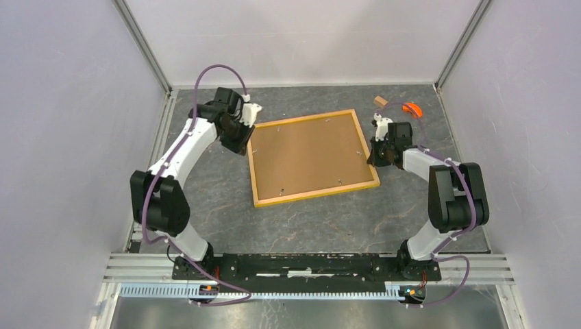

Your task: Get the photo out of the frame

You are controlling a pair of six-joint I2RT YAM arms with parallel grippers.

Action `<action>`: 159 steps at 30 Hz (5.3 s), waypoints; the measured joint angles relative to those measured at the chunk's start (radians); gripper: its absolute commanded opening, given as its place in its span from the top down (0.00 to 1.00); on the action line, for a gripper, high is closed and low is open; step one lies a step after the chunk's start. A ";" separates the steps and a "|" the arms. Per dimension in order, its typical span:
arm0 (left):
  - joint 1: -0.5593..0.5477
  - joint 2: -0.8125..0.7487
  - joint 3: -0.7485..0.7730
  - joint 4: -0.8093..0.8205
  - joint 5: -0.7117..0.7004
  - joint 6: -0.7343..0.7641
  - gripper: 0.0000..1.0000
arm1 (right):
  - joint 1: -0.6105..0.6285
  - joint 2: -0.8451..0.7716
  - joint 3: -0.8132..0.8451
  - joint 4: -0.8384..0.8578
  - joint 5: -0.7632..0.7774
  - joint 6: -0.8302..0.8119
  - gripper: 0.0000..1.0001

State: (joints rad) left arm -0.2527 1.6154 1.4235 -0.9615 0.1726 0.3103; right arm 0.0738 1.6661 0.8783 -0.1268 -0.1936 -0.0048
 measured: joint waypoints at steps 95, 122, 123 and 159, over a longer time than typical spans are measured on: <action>-0.132 0.271 0.082 0.095 -0.134 -0.117 0.98 | 0.003 -0.096 -0.121 0.060 0.018 0.060 1.00; -0.108 0.233 0.050 0.023 -0.114 -0.147 0.98 | 0.004 -0.107 -0.133 0.064 0.023 0.062 1.00; -0.108 0.234 0.050 0.024 -0.115 -0.147 0.98 | 0.004 -0.107 -0.133 0.065 0.023 0.062 1.00; -0.100 0.287 0.153 0.082 0.018 -0.145 0.98 | -0.003 -0.110 -0.105 -0.022 -0.060 -0.005 0.47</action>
State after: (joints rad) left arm -0.3523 1.9022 1.5761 -0.8795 0.1905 0.1654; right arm 0.0711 1.5558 0.7734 -0.1486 -0.2539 -0.0097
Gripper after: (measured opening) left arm 0.273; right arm 0.317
